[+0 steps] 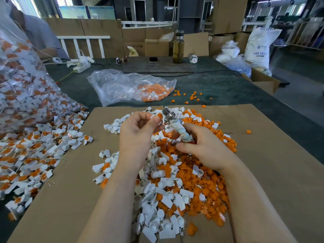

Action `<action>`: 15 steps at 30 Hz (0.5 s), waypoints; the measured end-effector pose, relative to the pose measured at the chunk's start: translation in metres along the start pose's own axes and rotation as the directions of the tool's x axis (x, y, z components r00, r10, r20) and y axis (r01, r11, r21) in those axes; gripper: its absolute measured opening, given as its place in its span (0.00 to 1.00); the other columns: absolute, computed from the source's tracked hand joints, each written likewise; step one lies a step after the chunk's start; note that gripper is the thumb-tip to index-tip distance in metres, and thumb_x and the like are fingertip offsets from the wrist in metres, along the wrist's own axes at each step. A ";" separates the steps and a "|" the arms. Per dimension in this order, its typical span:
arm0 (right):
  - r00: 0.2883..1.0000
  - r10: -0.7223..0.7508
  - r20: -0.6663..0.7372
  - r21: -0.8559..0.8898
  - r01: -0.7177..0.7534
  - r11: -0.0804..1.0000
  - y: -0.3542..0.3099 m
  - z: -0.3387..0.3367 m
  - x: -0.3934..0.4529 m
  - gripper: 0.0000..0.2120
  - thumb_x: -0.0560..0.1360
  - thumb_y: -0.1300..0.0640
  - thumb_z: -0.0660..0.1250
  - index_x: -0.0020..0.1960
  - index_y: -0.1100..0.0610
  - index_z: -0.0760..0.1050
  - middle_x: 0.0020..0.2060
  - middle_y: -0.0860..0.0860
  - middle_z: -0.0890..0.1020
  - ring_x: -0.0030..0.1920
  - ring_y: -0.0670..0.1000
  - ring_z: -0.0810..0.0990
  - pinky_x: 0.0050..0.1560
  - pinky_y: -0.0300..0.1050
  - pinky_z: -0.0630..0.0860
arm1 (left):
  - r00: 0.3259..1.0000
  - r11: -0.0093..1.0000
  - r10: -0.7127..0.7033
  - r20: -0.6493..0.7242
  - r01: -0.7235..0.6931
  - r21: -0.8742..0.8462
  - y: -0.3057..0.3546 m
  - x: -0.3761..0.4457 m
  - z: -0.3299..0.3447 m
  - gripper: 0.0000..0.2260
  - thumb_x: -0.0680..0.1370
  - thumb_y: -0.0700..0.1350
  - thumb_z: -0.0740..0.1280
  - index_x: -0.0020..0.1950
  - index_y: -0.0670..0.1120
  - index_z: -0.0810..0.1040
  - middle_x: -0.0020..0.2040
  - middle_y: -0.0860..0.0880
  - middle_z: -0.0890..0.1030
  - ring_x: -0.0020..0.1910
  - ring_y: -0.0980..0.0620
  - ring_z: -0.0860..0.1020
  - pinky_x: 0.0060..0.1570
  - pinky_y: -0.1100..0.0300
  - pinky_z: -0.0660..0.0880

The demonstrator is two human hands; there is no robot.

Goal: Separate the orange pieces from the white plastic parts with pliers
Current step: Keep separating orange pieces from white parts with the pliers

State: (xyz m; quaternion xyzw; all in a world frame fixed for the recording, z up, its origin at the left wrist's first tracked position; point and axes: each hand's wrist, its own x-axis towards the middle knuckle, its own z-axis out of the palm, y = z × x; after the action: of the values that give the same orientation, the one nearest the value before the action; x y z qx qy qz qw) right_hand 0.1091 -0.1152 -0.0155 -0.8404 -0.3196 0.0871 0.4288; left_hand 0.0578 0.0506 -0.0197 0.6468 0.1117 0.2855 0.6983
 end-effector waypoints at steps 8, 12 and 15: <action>0.999 -0.021 0.046 -0.014 0.022 1.000 -0.003 0.001 -0.001 0.09 0.75 0.59 0.69 0.55 0.54 0.77 0.48 0.52 0.81 0.48 0.51 0.79 0.53 0.55 0.75 | 0.999 1.000 0.013 0.047 -0.014 0.013 -0.001 0.001 -0.002 0.05 0.77 0.37 0.71 0.43 0.45 0.79 0.36 0.51 0.84 0.36 0.55 0.84 0.45 0.62 0.81; 0.999 -0.051 0.020 -0.068 0.052 0.996 -0.003 0.004 -0.001 0.05 0.75 0.62 0.67 0.50 0.58 0.77 0.43 0.58 0.79 0.43 0.56 0.77 0.46 0.57 0.73 | 0.999 1.000 0.023 0.038 -0.023 0.007 0.000 0.001 -0.002 0.05 0.77 0.37 0.71 0.43 0.44 0.79 0.36 0.50 0.84 0.36 0.55 0.83 0.45 0.61 0.81; 0.998 -0.055 0.016 -0.101 0.056 0.993 -0.003 0.005 0.000 0.03 0.74 0.63 0.66 0.48 0.59 0.76 0.40 0.58 0.77 0.39 0.56 0.75 0.42 0.57 0.72 | 0.999 1.000 0.016 0.036 -0.017 0.012 0.001 0.001 -0.002 0.06 0.77 0.37 0.70 0.42 0.45 0.79 0.36 0.51 0.84 0.36 0.55 0.83 0.48 0.56 0.81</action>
State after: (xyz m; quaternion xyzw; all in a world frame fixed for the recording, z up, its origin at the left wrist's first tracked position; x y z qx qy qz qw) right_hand 0.1058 -0.1102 -0.0161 -0.8514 -0.3496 0.0643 0.3857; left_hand 0.0571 0.0526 -0.0193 0.6570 0.0957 0.2788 0.6939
